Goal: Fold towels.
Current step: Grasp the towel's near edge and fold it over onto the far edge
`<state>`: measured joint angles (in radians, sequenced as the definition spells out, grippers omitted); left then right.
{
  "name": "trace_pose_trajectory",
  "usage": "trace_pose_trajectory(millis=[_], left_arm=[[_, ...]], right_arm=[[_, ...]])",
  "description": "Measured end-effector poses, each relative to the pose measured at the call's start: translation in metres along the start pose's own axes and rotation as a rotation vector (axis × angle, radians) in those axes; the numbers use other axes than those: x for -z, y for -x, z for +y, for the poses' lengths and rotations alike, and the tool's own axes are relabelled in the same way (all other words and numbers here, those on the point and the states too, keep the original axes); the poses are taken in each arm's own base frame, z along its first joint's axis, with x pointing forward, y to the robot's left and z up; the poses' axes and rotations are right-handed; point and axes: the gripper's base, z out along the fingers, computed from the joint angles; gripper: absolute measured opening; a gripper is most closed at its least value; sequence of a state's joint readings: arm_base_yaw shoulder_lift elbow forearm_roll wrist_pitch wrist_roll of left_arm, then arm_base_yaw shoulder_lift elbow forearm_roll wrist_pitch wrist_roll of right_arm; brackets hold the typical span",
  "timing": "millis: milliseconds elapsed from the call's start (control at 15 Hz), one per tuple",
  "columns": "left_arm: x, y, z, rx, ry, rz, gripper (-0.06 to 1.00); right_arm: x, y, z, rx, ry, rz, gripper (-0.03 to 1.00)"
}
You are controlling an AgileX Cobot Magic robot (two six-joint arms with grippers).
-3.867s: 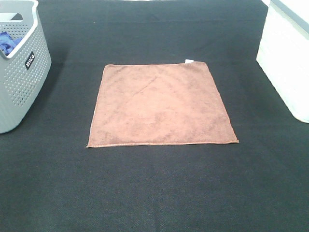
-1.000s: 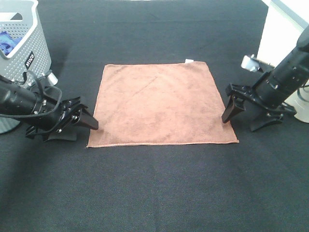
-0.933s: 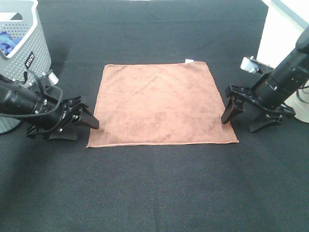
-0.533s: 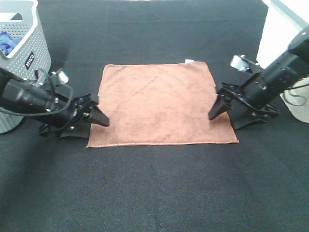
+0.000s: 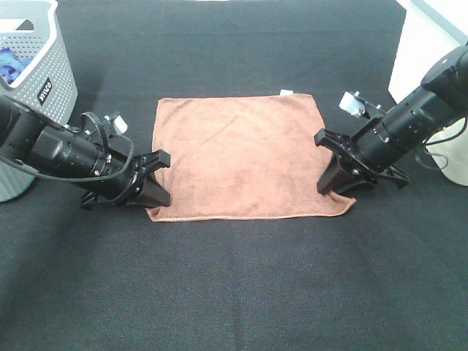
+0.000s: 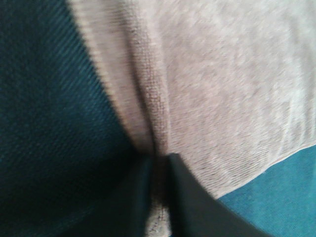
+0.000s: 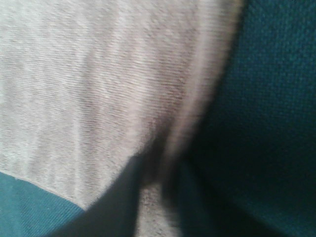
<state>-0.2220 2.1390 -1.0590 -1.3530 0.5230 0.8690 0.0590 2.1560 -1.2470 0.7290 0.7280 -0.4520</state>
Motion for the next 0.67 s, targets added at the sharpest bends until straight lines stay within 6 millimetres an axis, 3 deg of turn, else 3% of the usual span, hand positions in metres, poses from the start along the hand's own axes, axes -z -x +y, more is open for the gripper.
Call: trace_pose_trajectory(millis=[67,133,200,667], left_arm=[[0.000,0.000,0.000,-0.003,0.002,0.000,0.01],[0.000,0.000,0.000,-0.003,0.002,0.000,0.01],[0.004,0.000,-0.002,-0.022,0.006,0.002,0.01],[0.043,-0.009,-0.011,-0.089,0.105,0.166,0.01]], right_arm=[[-0.002,-0.001,-0.001,-0.009,0.000,0.003,0.07],[-0.002,-0.001,-0.001,-0.009,0.000,0.003,0.07],[-0.002,-0.001,-0.001,-0.022,0.000,0.006,0.00],[0.019,-0.020,0.008,-0.020,-0.019,0.095,0.00]])
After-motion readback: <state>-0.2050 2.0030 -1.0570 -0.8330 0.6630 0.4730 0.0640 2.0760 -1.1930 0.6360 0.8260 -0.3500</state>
